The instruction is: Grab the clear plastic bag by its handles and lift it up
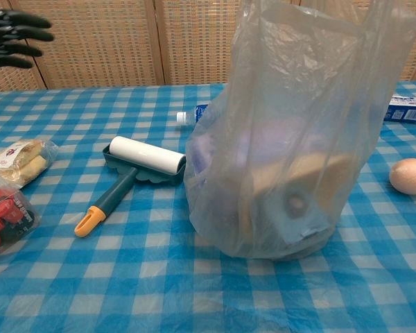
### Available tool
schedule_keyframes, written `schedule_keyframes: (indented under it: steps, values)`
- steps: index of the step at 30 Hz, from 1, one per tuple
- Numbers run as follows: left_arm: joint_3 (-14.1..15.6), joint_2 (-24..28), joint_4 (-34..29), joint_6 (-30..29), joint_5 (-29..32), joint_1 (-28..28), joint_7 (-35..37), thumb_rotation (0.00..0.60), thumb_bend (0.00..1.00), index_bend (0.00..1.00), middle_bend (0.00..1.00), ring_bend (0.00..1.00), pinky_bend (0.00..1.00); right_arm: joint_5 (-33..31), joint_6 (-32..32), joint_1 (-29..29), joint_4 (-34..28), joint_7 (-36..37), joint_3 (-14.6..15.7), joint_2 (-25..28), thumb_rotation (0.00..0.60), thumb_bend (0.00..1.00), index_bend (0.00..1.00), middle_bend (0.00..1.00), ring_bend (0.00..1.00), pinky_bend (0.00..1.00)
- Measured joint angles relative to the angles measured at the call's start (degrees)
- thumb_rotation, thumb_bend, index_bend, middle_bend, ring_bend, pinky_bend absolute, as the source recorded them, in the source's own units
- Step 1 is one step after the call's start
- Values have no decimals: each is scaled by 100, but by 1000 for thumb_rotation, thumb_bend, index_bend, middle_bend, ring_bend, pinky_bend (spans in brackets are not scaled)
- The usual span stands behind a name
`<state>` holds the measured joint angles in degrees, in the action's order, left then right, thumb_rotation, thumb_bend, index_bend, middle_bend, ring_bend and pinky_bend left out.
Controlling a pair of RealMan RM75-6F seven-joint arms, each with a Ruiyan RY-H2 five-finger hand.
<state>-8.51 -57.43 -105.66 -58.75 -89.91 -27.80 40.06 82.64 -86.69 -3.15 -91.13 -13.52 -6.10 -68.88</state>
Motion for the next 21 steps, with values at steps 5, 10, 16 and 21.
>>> schedule_keyframes:
  steps: [5, 10, 16, 21]
  values:
    - [-376, 107, -145, 673, 17, -836, 1357, 600, 1000, 0, 0, 0, 0, -192, 82, -11, 96, 11, -52, -22, 600, 0, 42, 0, 0, 0]
    - [-621, 2, -188, 1032, -94, -1529, 2489, 600, 971, 0, 0, 0, 0, -385, 199, -44, 208, 20, -107, -64, 600, 0, 42, 0, 0, 0]
    - [-703, -311, -103, 1398, -142, -2161, 2951, 600, 638, 0, 0, 0, 0, -507, 289, -81, 288, 36, -138, -92, 600, 0, 43, 0, 0, 0]
    - [-739, -491, -104, 1585, 22, -2463, 3150, 600, 368, 0, 0, 0, 0, -549, 327, -101, 322, 48, -145, -103, 600, 0, 43, 0, 0, 0]
